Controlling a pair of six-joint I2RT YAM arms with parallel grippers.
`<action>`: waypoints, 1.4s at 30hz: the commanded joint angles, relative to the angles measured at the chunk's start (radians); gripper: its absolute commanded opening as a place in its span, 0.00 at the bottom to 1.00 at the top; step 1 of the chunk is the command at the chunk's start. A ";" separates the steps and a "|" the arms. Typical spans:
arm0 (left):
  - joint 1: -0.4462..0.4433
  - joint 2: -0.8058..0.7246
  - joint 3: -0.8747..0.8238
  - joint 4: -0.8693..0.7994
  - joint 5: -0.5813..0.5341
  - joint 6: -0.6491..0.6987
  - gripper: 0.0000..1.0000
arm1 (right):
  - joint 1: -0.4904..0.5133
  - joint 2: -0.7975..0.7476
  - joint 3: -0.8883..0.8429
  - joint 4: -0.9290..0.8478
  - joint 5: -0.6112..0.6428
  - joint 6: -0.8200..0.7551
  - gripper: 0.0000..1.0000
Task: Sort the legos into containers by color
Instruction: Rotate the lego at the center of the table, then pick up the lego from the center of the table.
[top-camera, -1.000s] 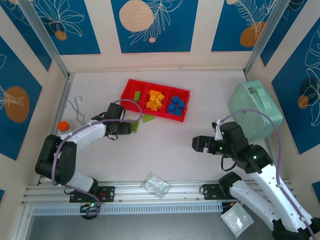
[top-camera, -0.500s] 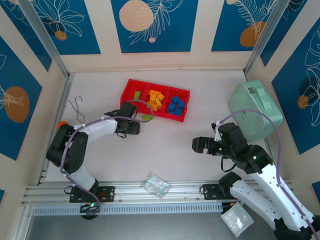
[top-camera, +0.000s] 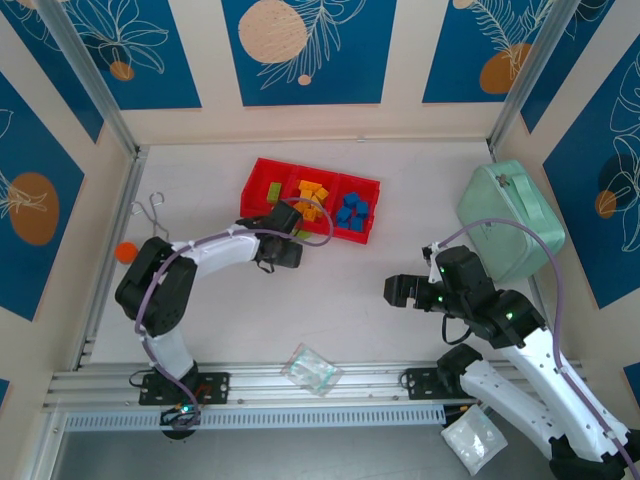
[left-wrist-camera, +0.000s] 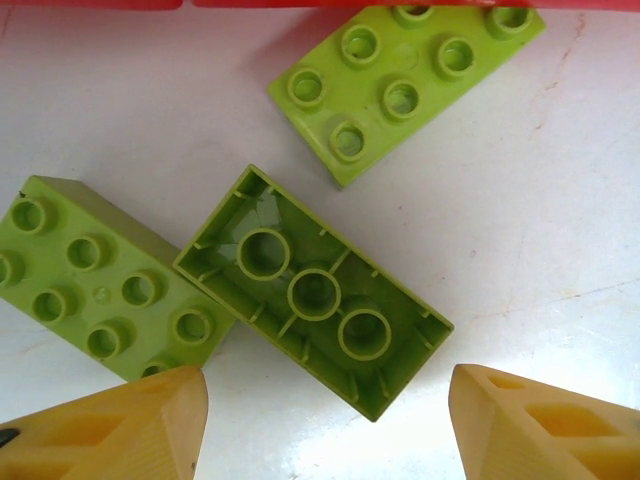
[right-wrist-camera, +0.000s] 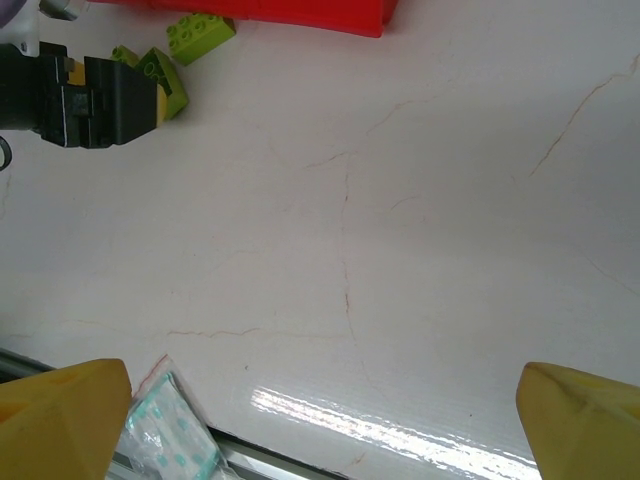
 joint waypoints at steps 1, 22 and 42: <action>-0.003 -0.048 -0.008 -0.036 -0.051 -0.026 0.66 | 0.008 -0.009 0.010 -0.013 0.014 0.013 0.99; 0.115 -0.074 -0.082 0.004 -0.187 -0.491 0.79 | 0.008 -0.007 0.007 -0.007 0.004 0.008 0.99; 0.115 0.023 -0.059 0.040 -0.206 -0.633 0.94 | 0.006 -0.010 0.006 -0.002 -0.004 0.004 0.99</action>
